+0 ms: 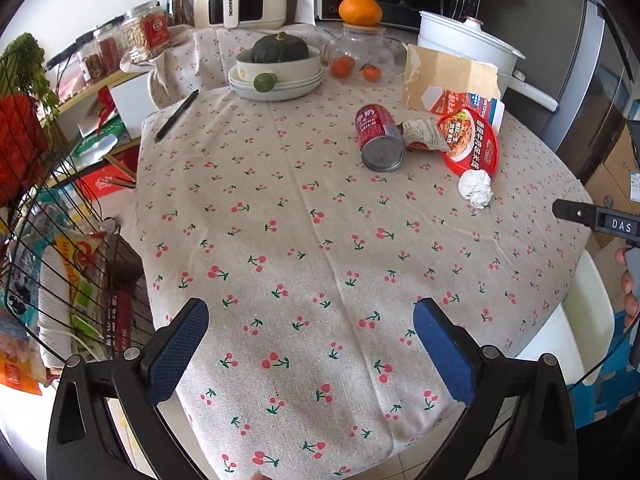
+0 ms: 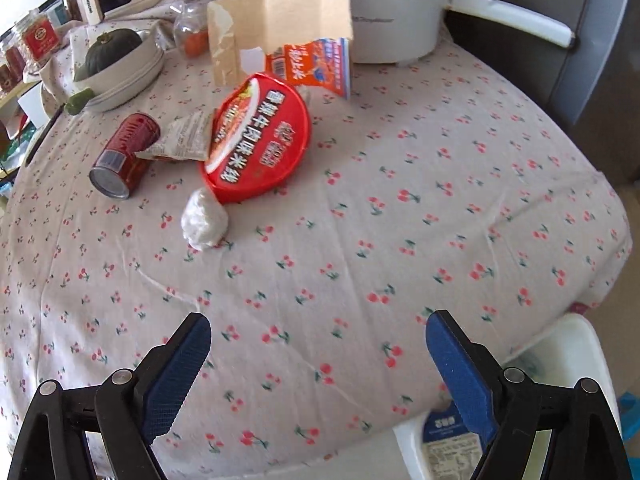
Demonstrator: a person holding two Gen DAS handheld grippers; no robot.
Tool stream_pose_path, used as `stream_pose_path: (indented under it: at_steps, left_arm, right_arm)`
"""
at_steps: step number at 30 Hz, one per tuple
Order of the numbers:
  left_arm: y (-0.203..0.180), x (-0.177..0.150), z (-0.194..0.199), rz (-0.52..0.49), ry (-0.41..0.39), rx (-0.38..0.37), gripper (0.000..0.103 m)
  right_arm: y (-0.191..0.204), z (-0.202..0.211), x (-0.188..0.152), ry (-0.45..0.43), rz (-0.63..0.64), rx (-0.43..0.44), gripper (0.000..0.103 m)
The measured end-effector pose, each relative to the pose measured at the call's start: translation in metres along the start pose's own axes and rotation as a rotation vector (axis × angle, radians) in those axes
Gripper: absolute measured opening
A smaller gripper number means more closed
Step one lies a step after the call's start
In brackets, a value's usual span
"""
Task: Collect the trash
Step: 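Grasp the crumpled white tissue with the right gripper and lift it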
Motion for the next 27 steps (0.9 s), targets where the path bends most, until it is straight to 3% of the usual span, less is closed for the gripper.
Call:
stream_pose_path:
  at_steps: [6,12,15,16,17,18,22,27]
  left_arm:
    - [0.0,0.003,-0.011,0.008,0.019,0.024,0.103]
    - [0.0,0.008,-0.022,0.049,0.025,0.045,0.103]
    - [-0.001,0.01,-0.023,0.057,0.014,0.045,0.103]
    - [-0.002,0.011,-0.022,0.053,0.005,0.047,0.103]
    - [-0.003,0.012,-0.021,0.048,-0.008,0.047,0.103]
    - [-0.003,0.014,-0.02,0.044,-0.02,0.044,0.103]
    - [-0.008,0.025,-0.02,0.033,-0.057,0.025,0.103]
    - [-0.017,0.055,-0.046,0.038,-0.063,-0.033,0.1]
  right_arm:
    - [0.039,-0.05,0.013,0.011,0.019,0.113,0.09]
    - [0.054,-0.087,0.018,0.002,-0.022,0.114,0.082]
    - [0.061,-0.089,0.024,-0.05,-0.011,0.098,0.074]
    - [0.063,-0.09,0.025,-0.062,-0.003,0.108,0.066]
    - [0.065,-0.091,0.025,-0.069,0.008,0.11,0.049]
    - [0.067,-0.092,0.026,-0.072,0.02,0.102,0.041]
    - [0.067,-0.091,0.026,-0.077,0.017,0.091,0.031]
    - [0.075,-0.071,0.024,-0.079,0.114,0.068,0.03]
Point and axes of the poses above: each gripper's, at about its wrist camera, not at the fingertips, and z roughly against the way its jaws point, y to its left, x to its top, the point moved 3 cm from there along -z, roughly the way its jaws point, and after that the axes turned 4 degrees about -x, right-handed, at the moved point
